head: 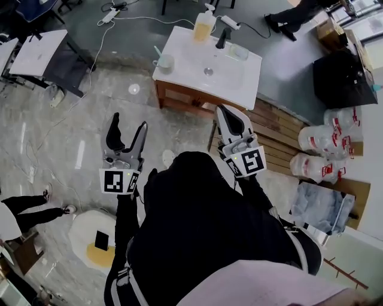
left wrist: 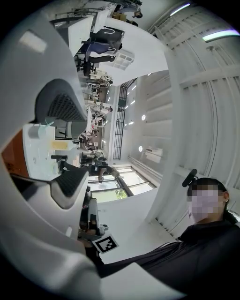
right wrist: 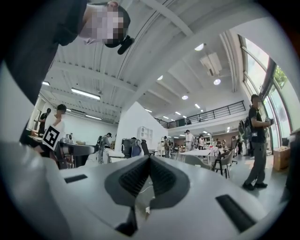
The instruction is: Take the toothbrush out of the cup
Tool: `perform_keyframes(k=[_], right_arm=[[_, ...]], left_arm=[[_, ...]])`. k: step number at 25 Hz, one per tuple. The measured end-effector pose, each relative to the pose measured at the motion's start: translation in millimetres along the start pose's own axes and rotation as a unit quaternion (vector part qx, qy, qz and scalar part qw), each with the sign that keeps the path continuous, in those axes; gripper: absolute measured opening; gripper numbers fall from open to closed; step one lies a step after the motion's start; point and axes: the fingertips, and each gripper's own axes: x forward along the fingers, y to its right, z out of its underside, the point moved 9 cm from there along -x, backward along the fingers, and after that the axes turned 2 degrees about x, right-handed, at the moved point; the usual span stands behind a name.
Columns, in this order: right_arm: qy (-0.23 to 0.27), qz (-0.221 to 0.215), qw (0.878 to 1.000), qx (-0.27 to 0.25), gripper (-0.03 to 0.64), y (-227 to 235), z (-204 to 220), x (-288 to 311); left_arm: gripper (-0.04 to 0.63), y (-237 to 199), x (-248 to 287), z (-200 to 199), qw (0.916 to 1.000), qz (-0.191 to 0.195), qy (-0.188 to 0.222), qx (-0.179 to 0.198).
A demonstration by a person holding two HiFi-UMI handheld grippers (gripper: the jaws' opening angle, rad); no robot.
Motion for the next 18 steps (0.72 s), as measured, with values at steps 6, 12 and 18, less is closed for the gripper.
perform_keyframes(k=[6, 12, 18], right_arm=[[-0.006, 0.030, 1.000, -0.004, 0.000, 24, 8, 53], [-0.007, 0.035, 0.999, -0.004, 0.000, 50, 13, 82], [-0.015, 0.021, 1.000, 0.002, 0.000, 76, 19, 96]], left_arm=[[0.311, -49, 44, 20, 0.9998, 0.007, -0.010, -0.017], [0.311, -65, 83, 30, 0.9993, 0.009, -0.012, -0.033], [0.311, -62, 105, 28, 0.9994, -0.006, -0.015, -0.031]])
